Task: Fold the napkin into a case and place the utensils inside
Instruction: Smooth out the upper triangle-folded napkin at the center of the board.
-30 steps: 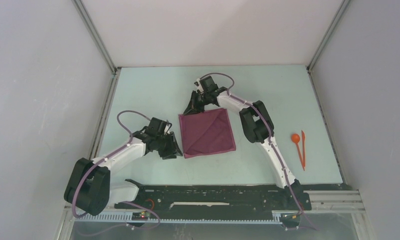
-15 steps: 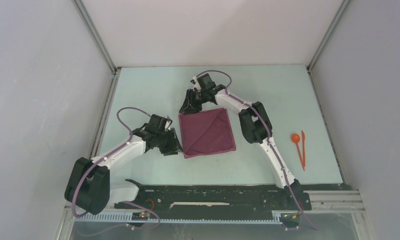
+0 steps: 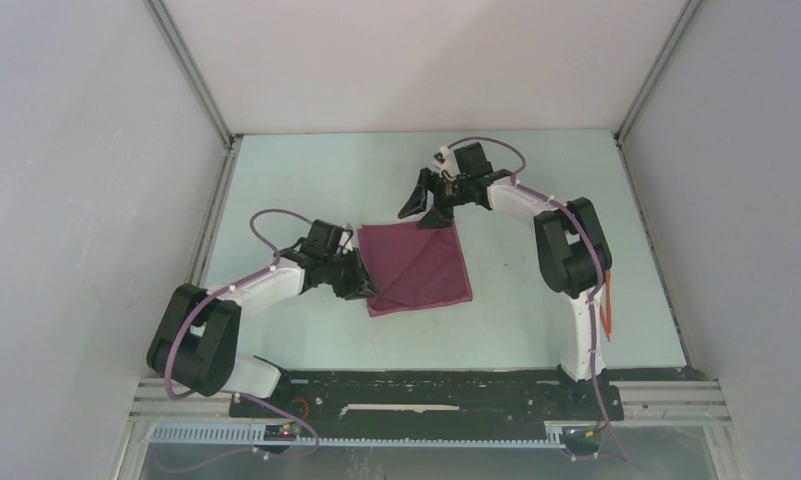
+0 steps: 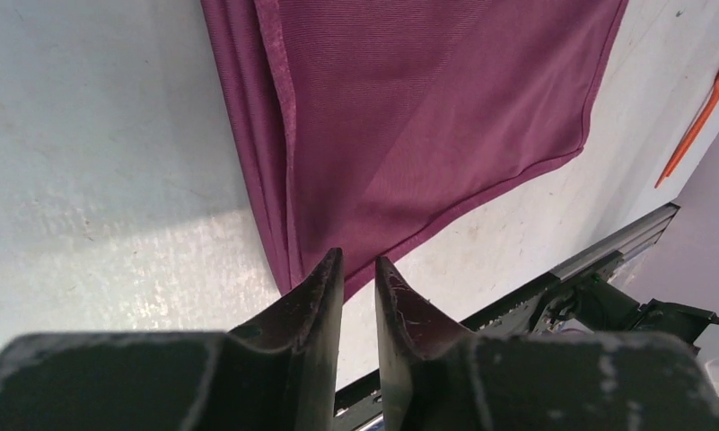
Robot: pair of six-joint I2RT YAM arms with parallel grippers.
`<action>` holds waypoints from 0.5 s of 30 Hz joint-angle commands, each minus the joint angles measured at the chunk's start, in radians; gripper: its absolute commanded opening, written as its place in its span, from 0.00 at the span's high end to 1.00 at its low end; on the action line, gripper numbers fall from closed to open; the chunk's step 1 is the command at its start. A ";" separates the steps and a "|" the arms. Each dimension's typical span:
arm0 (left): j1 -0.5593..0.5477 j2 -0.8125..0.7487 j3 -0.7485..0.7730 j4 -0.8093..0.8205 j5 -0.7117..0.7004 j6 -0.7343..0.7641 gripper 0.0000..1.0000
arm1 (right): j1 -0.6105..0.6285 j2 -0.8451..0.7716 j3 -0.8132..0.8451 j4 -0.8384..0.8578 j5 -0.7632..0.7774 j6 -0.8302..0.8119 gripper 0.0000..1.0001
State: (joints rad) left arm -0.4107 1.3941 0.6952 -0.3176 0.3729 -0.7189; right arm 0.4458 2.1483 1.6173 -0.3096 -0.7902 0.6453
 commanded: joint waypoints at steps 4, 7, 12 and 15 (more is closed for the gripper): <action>-0.007 0.032 -0.066 0.121 0.032 -0.039 0.76 | -0.037 -0.019 -0.097 0.162 -0.063 0.030 0.20; -0.007 0.039 -0.088 0.139 0.043 -0.040 0.76 | -0.052 -0.005 -0.088 0.144 -0.044 0.018 0.20; -0.007 -0.010 -0.075 0.103 0.058 -0.026 0.70 | -0.069 0.002 -0.071 0.117 -0.024 -0.001 0.20; -0.007 -0.087 -0.043 0.057 0.074 -0.027 0.57 | -0.086 -0.001 -0.057 0.092 0.000 -0.019 0.20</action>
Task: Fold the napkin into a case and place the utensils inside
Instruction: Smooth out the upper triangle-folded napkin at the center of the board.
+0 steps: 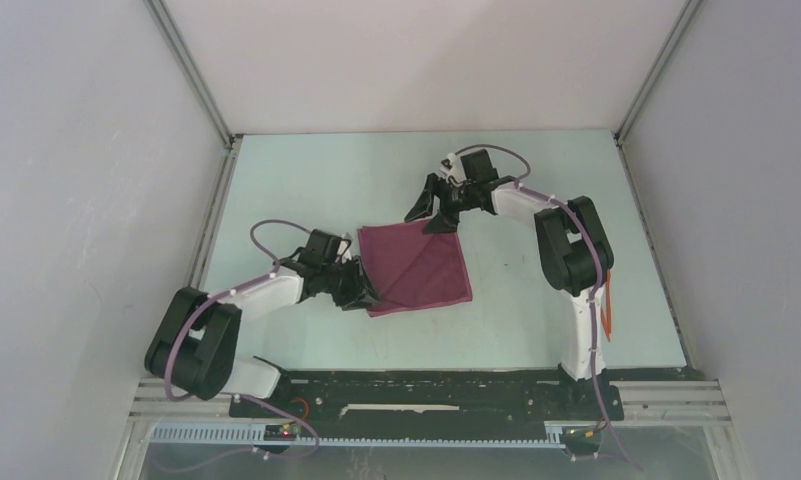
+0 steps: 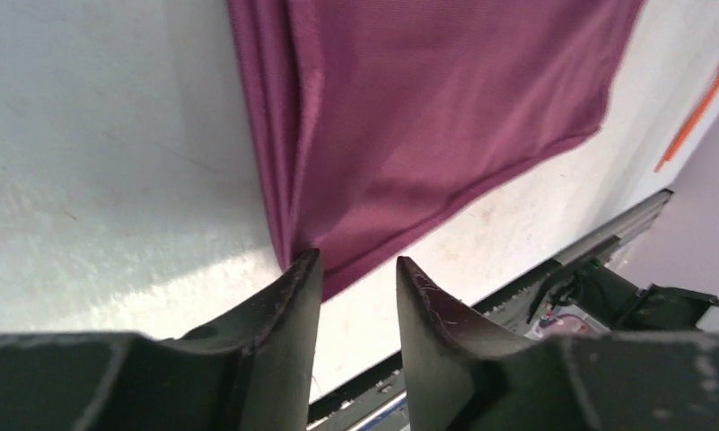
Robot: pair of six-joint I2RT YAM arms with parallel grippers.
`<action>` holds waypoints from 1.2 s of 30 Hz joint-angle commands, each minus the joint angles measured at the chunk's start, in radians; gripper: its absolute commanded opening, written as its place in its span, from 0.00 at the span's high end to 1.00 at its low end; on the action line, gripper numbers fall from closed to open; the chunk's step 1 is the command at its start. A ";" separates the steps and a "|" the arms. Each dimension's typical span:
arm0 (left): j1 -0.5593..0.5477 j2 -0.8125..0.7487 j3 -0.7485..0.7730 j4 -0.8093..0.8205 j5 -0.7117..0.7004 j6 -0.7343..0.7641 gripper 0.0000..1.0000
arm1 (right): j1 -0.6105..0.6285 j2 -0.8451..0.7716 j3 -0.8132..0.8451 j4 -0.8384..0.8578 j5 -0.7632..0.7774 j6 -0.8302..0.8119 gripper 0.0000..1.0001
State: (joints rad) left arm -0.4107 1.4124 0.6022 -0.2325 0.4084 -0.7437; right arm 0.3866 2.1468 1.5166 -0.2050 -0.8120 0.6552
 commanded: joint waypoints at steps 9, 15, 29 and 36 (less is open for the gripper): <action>0.004 -0.244 0.059 -0.188 -0.113 0.017 0.54 | -0.068 -0.016 0.043 -0.042 0.075 -0.036 0.21; 0.005 -0.176 0.020 -0.098 -0.093 0.008 0.60 | -0.078 0.009 0.070 -0.002 0.049 0.002 0.23; 0.006 -0.053 -0.045 0.023 -0.068 -0.002 0.71 | -0.086 0.087 0.070 0.071 0.075 0.050 0.27; 0.006 -0.134 0.030 -0.056 -0.041 0.008 0.64 | -0.089 0.132 0.168 -0.018 0.093 -0.029 0.26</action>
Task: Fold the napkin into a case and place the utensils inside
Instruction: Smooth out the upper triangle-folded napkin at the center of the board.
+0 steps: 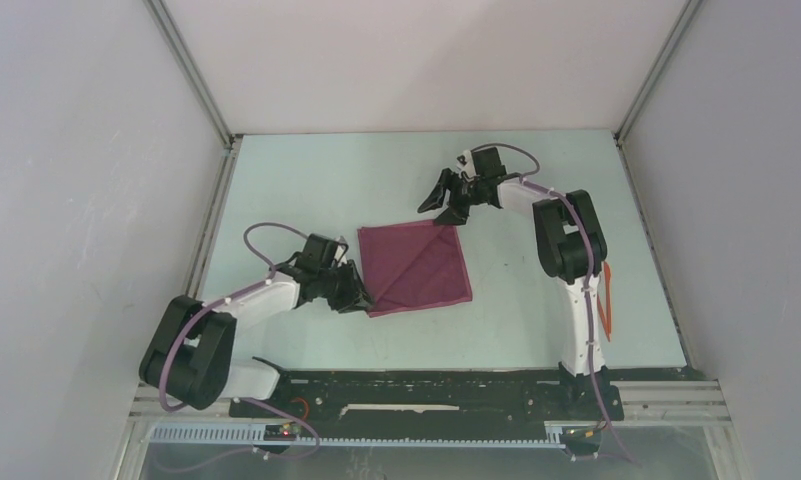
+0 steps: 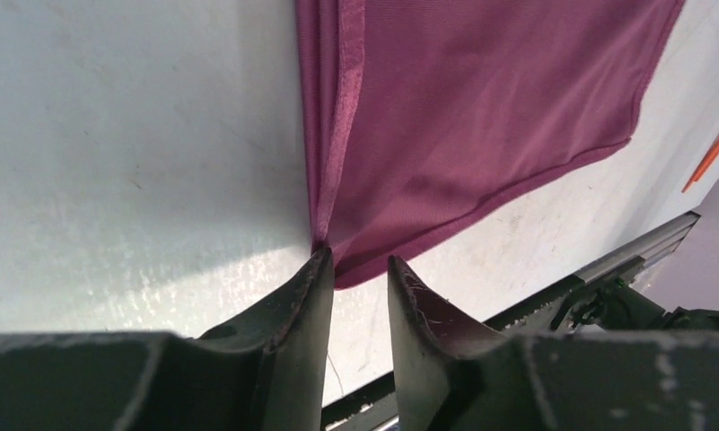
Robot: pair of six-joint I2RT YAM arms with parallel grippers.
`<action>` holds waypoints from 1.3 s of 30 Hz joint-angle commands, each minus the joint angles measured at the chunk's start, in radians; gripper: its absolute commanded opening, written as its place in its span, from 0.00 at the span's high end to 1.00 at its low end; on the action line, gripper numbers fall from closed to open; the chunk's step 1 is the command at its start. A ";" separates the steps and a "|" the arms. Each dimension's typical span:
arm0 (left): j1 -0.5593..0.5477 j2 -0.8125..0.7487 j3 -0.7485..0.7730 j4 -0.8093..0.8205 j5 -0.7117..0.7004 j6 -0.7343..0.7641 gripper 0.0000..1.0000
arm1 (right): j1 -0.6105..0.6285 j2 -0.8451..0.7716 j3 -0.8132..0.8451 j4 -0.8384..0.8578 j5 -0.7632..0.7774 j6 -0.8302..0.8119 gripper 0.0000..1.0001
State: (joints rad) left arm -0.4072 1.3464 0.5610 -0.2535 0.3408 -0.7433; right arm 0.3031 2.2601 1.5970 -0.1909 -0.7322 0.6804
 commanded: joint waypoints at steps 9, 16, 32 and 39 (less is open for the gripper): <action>0.080 -0.099 0.203 -0.103 0.049 0.024 0.46 | 0.014 -0.043 0.262 -0.289 0.113 -0.219 0.23; 0.185 0.154 0.457 -0.152 -0.071 0.107 0.49 | 0.043 -0.219 0.030 -0.261 0.160 -0.227 0.23; 0.199 0.673 1.040 -0.379 -0.106 0.283 0.63 | 0.183 -0.338 -0.263 -0.143 0.134 -0.198 0.30; 0.203 0.696 1.041 -0.426 -0.093 0.330 0.64 | 0.175 -0.360 -0.305 -0.136 0.136 -0.198 0.31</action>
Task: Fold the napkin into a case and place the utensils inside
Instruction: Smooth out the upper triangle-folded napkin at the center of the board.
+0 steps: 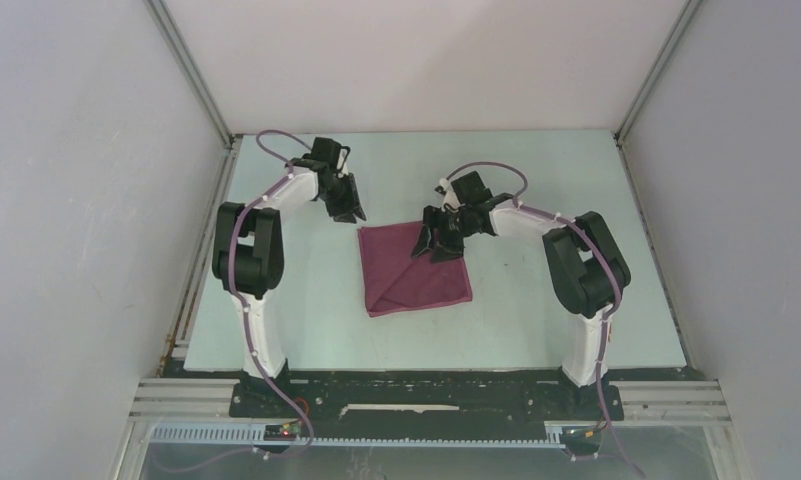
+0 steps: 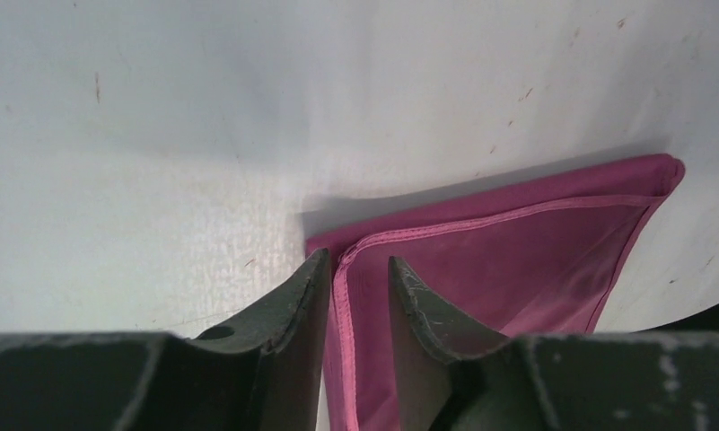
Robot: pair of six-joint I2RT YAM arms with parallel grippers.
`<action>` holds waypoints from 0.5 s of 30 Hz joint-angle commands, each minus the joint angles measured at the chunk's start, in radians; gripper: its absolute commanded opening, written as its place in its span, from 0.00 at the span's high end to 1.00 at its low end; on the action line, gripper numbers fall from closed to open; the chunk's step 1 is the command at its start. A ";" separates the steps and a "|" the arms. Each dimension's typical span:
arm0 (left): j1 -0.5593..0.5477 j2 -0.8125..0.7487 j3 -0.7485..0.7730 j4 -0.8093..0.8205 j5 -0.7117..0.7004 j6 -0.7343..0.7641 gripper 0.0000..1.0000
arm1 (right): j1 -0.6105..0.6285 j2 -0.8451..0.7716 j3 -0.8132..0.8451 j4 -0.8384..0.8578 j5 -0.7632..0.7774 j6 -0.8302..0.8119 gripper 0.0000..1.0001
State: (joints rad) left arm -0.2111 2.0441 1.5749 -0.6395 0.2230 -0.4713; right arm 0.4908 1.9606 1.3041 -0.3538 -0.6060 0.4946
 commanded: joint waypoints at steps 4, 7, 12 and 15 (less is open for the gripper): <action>0.002 0.008 0.022 -0.040 0.042 0.062 0.68 | -0.012 -0.070 -0.017 0.024 0.007 -0.013 0.32; -0.002 0.023 0.026 -0.040 0.045 0.060 0.69 | -0.011 -0.076 -0.020 0.019 0.007 -0.012 0.32; -0.009 0.042 0.034 -0.040 0.042 0.056 0.72 | -0.006 -0.085 -0.031 0.020 0.008 -0.014 0.32; -0.011 0.048 0.034 -0.040 0.040 0.056 0.73 | -0.008 -0.082 -0.038 0.029 0.008 -0.011 0.32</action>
State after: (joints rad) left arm -0.2157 2.0876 1.5749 -0.6724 0.2481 -0.4351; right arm 0.4797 1.9369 1.2739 -0.3477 -0.6025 0.4946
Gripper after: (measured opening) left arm 0.278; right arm 0.683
